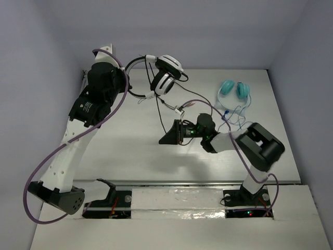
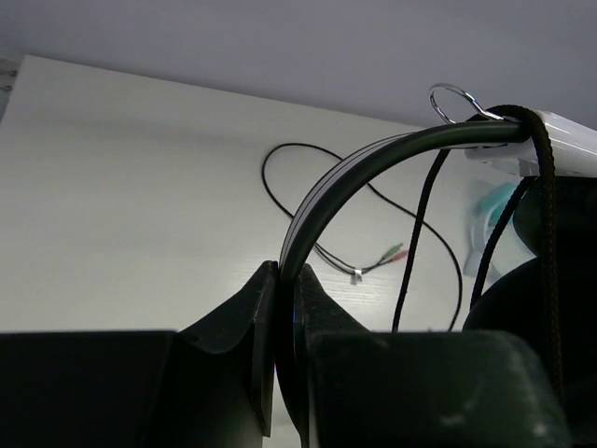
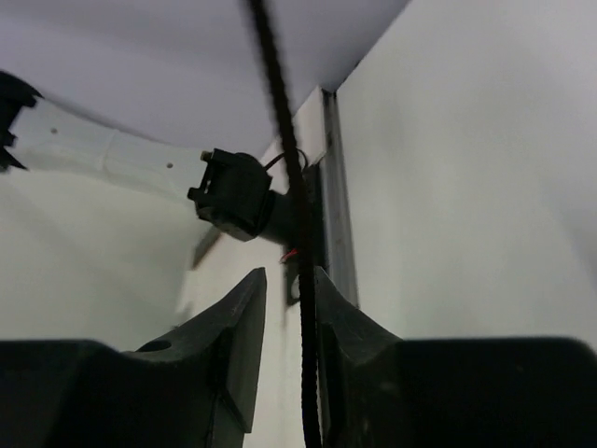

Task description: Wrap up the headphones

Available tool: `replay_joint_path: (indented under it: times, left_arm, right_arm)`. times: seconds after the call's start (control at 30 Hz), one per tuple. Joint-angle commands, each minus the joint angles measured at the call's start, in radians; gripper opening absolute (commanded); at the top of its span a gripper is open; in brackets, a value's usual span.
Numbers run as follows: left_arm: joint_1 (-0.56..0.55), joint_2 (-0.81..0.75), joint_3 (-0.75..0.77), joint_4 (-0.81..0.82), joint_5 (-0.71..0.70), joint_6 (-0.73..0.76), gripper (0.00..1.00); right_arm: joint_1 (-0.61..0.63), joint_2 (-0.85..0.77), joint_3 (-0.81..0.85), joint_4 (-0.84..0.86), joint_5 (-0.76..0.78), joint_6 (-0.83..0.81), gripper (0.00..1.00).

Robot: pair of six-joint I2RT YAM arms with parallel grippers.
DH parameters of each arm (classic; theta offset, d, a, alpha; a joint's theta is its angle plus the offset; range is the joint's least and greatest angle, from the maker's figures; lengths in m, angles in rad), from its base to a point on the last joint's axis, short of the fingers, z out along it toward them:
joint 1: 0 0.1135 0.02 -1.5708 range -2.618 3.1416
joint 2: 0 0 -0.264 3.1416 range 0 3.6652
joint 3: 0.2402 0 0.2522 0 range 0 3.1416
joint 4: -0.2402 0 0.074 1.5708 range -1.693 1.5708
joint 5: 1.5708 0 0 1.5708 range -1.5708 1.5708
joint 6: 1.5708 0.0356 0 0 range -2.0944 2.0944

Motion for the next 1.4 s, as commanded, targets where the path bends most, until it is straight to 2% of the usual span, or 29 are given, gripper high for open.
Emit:
replay_joint_path:
  times: [0.0,0.03,0.17,0.2,0.23,0.4,0.43,0.57,0.7,0.73,0.9,1.13,1.37]
  left_arm:
    - [0.034,-0.019,-0.012,0.165,-0.088,-0.050,0.00]
    - [0.043,-0.018,-0.016,0.165,-0.088,-0.042,0.00]
    - [0.055,-0.002,-0.073,0.174,-0.144,-0.013,0.00]
    - [0.055,-0.002,-0.085,0.168,-0.149,-0.010,0.00]
    - [0.064,-0.002,-0.095,0.162,-0.149,-0.007,0.00]
    - [0.064,-0.028,-0.194,0.136,-0.149,0.015,0.00]
    - [0.064,-0.030,-0.210,0.128,-0.151,0.016,0.00]
    - [0.064,-0.065,-0.314,0.089,-0.146,0.030,0.00]
    - [-0.017,-0.094,-0.395,0.059,-0.186,0.083,0.00]
    - [-0.063,-0.096,-0.406,0.049,-0.199,0.093,0.00]
    - [-0.135,-0.123,-0.466,0.007,-0.181,0.102,0.00]
    - [-0.144,-0.186,-0.520,0.016,-0.071,0.114,0.00]
    - [-0.167,-0.229,-0.546,0.016,0.014,0.139,0.00]
  right_arm:
    - [0.070,-0.186,0.018,-0.199,0.119,-0.293,0.30]
    - [0.085,-0.211,0.015,-0.277,0.144,-0.309,0.28]
    - [0.164,-0.314,-0.030,-0.341,0.148,-0.309,0.15]
    - [0.182,-0.370,-0.043,-0.359,0.156,-0.321,0.05]
    - [0.217,-0.398,-0.066,-0.406,0.174,-0.326,0.01]
    - [0.270,-0.550,-0.045,-0.607,0.249,-0.387,0.00]
    - [0.282,-0.582,-0.021,-0.728,0.286,-0.410,0.00]
    - [0.293,-0.625,0.131,-1.011,0.403,-0.534,0.00]
    - [0.293,-0.619,0.313,-1.235,0.536,-0.683,0.00]
    - [0.293,-0.610,0.343,-1.311,0.629,-0.703,0.00]
    - [0.293,-0.549,0.458,-1.401,0.898,-0.774,0.00]
    - [0.293,-0.457,0.581,-1.424,1.300,-0.824,0.00]
    - [0.231,-0.349,0.662,-1.310,1.469,-0.894,0.00]
